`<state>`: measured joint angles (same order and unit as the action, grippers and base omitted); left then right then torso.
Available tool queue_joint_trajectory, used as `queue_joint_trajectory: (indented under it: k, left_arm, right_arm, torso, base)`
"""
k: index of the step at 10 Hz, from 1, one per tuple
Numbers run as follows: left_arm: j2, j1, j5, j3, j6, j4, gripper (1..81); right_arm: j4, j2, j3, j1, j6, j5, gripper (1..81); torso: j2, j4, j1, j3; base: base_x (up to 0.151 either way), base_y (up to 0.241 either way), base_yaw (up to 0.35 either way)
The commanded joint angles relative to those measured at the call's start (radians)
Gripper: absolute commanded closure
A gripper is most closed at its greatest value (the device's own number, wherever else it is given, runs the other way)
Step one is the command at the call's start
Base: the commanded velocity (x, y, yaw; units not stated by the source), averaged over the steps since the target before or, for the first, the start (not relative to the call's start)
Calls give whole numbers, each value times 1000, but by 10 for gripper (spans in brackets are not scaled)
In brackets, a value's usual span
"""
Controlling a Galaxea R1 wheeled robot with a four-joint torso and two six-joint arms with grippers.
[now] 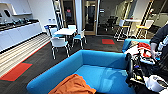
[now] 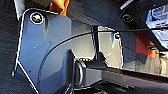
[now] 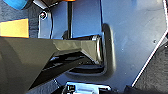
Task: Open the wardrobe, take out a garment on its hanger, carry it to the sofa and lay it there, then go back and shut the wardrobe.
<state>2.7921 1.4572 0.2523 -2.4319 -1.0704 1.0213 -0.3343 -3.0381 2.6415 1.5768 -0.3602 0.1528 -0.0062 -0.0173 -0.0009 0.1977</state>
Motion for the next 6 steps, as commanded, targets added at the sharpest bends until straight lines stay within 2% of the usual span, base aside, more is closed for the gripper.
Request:
queue_joint_trajectory:
  k: [1,3,4,6]
  left_arm:
    - [47,-19,-36,-113,6,16,10]
    - [80,-14,-36,-161,6,16,10]
    - [84,-14,-36,-164,6,16,10]
    - [90,-14,-38,-164,7,14,10]
  right_arm:
    - [-6,-3,9,-13,1,-55,10]
    - [-5,-4,14,-13,1,-55,10]
    - [-3,-4,15,-13,1,-55,10]
    - [-8,-9,18,-13,1,-56,10]
  torso:
    - [0,0,1,-77]
    - [0,0,1,-119]
    - [0,0,1,-70]
    - [-2,0,1,-97]
  base:
    - [0,0,0]
    - [0,0,0]
    - [0,0,0]
    - [0,0,0]
